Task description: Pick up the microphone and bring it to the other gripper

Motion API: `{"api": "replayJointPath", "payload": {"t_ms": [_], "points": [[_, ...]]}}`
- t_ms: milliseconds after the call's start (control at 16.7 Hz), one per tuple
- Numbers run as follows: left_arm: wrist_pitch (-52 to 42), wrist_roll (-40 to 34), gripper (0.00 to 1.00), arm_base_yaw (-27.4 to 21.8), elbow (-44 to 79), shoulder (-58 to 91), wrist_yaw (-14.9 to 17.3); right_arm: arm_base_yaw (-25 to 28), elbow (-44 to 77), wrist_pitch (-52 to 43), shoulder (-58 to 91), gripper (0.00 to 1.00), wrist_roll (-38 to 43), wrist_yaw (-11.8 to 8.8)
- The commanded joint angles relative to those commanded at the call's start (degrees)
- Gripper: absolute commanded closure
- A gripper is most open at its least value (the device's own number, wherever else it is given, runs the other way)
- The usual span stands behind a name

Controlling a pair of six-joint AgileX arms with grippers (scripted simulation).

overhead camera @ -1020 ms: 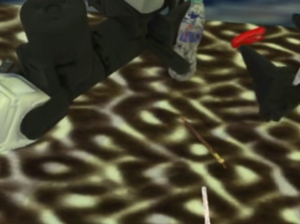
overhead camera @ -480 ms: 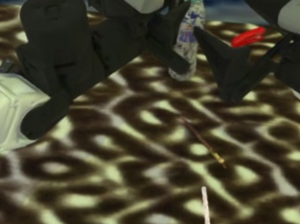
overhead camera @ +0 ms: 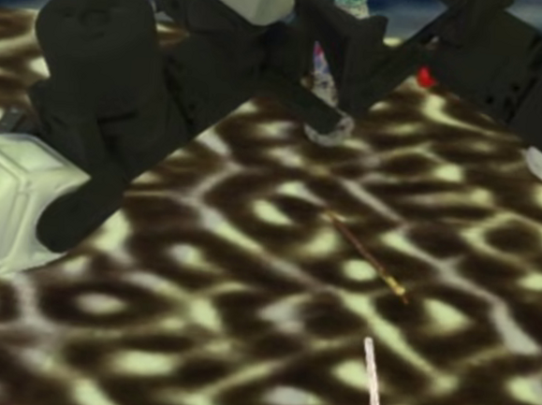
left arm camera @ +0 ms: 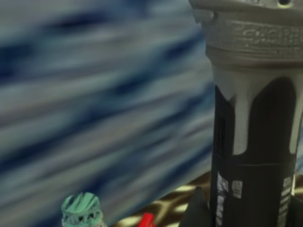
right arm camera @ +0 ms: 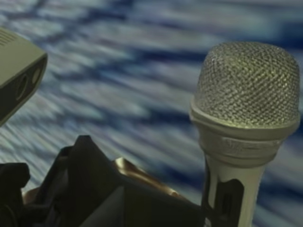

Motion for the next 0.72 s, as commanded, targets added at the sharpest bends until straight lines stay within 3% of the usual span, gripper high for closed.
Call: {"api": "replayJointPath", "payload": {"t_ms": [240,540,720], "points": [[0.00,0.00,1.00,0.00,0.00,0.00,0.00,2.08,7.35,1.17,8.65,0.00,-0.05,2.20],[0.00,0.00,1.00,0.00,0.00,0.00,0.00,2.36,8.24,1.30,9.55,0.00,-0.05,2.48],[0.00,0.00,1.00,0.00,0.00,0.00,0.00,2.36,8.24,1.30,9.55,0.23,-0.05,2.48]]}}
